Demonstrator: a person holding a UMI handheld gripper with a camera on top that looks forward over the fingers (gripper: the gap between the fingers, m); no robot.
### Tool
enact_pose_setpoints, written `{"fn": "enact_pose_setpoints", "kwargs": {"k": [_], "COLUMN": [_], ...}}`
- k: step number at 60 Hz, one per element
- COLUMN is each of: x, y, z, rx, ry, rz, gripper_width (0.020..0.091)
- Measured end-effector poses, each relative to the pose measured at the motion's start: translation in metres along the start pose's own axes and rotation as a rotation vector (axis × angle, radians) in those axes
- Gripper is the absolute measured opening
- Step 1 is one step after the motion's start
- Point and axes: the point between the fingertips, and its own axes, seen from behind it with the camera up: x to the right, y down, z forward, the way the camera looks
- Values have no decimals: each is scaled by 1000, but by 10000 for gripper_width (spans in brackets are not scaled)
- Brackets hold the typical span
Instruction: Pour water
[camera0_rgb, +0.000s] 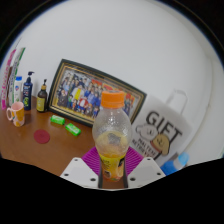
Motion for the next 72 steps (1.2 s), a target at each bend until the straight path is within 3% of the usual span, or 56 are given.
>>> {"fn": "enact_pose_setpoints", "kwargs": {"k": [12,24,35,50,61,72], "x": [-80,-201,-288,-333,-330,-312], "y": [-123,-180,-179,-171,-172,-175], "z": [10,38,61,75,70,55], "rx": [77,117,117,135,150,136], "ry": [115,161,169,173,95,-65], "rz": [-384,-847,-1288,-1618,-1460,-895], "gripper_width": [274,274,273,276,275,275]}}
